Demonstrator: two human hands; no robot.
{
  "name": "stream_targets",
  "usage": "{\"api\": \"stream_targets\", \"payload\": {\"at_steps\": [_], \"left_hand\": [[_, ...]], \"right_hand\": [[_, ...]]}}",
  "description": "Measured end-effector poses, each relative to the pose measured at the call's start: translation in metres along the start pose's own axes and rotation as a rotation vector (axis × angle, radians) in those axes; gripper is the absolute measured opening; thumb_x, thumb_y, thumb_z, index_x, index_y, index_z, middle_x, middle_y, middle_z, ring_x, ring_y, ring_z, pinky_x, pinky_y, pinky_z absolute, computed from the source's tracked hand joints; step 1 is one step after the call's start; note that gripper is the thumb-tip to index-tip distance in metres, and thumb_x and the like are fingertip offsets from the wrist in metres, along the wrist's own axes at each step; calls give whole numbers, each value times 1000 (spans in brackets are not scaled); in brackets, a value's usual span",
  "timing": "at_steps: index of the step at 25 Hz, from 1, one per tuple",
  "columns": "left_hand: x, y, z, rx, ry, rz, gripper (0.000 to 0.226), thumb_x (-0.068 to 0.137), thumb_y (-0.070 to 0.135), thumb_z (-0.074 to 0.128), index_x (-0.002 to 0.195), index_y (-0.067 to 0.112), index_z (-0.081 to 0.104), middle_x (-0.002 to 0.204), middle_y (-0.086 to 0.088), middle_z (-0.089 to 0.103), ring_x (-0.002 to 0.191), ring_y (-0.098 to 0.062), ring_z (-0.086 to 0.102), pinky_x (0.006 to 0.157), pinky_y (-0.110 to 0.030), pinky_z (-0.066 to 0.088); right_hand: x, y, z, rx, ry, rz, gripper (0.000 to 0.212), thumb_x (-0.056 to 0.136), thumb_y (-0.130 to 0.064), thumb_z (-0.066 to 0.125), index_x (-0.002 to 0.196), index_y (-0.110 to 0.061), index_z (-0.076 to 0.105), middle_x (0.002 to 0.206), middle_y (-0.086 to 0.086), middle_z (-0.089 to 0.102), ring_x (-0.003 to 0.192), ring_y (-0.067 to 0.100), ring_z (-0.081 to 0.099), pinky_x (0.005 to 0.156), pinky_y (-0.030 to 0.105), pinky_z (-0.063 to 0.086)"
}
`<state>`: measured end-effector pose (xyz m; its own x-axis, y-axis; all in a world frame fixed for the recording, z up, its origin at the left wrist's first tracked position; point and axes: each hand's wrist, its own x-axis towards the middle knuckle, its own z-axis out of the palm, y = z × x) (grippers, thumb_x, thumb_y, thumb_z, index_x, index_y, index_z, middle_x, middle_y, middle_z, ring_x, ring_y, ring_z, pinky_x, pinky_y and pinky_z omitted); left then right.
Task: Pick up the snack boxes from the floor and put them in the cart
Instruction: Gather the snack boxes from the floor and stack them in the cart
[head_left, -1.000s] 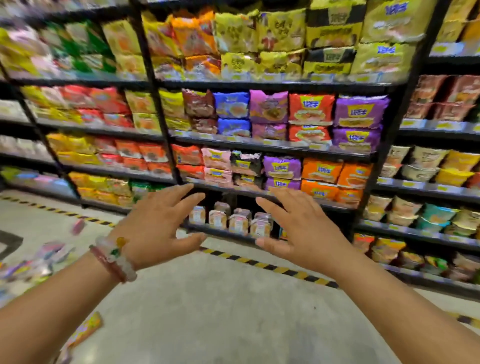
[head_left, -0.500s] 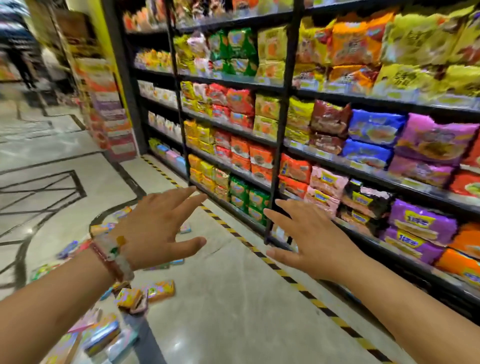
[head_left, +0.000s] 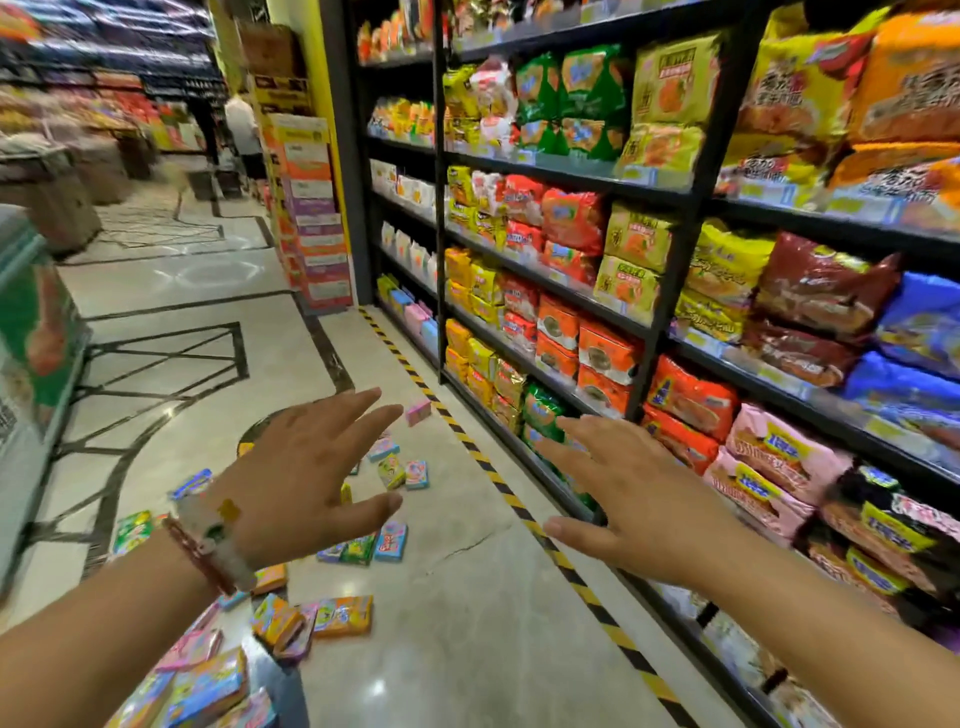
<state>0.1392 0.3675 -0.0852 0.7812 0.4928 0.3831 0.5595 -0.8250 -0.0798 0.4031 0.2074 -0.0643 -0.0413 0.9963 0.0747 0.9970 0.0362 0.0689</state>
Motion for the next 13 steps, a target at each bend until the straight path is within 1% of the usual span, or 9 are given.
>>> {"api": "stream_targets", "payload": {"at_steps": [2,4,6,9,11,13], "left_hand": [[13,-18,15,-20,-22,-24,77,85,76,21,138,22,38,138,-12,51,119,-32,55,92,-48,45],[27,-38,29,-29,-38,-34,78,84,76,22,139,23,37,139,-11,50,121,-31,53,94,-48,44],[45,-61,44,-31,-63,-48,78,84,76,25,140,24,37,140,-9,49,122,-31,52,95,-49,43],[82,-102,65,27,-54,-36,75,80,69,38,138,21,39,135,-12,54,117,-31,57,92,-48,45],[110,-133,75,45,-40,-30,75,78,65,41,136,18,43,132,-13,57,112,-30,61,88,-47,47],[141,-168,86,55,-38,-30,75,77,66,41,135,18,43,130,-12,58,110,-29,62,85,-47,50]], "right_hand": [[31,15,14,13,-23,-22,91,66,-81,-2,149,-43,-5,160,-10,-5,146,14,-7,107,26,-13],[64,26,26,12,-30,-55,88,69,-83,-2,148,-45,-6,160,-8,-2,146,16,-5,109,28,-12],[100,37,38,21,-37,-70,84,72,-82,2,148,-45,-5,160,-9,-1,147,16,-4,110,29,-13],[163,47,49,29,-11,-86,78,75,-78,6,145,-48,-12,160,-10,-7,147,14,-7,110,29,-14],[204,53,50,31,-18,-83,74,75,-76,7,140,-49,-19,159,-12,-10,146,12,-10,110,28,-15],[248,60,48,43,-24,-61,76,76,-75,9,142,-48,-15,159,-11,-9,146,12,-9,108,26,-15]]}}
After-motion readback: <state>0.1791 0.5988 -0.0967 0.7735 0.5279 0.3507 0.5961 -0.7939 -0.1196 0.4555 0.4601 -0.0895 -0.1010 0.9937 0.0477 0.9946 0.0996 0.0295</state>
